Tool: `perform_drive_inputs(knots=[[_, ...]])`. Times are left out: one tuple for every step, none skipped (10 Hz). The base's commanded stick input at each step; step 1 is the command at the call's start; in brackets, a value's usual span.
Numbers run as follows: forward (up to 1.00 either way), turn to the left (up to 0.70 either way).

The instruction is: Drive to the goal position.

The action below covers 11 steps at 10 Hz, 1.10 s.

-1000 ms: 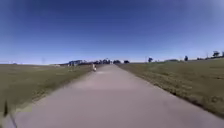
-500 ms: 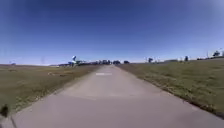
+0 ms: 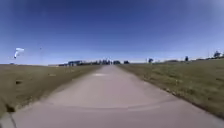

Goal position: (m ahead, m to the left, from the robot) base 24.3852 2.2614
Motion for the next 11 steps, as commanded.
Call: perform_drive_inputs(knots=[[1.0, 0.0], [1.0, 0.0], [1.0, 0.0], [1.0, 0.0], [1.0, 0.0], [1.0, 0.0], [1.0, 0.0], [1.0, 0.0], [1.0, 0.0], [1.0, 0.0], [1.0, 0.0]])
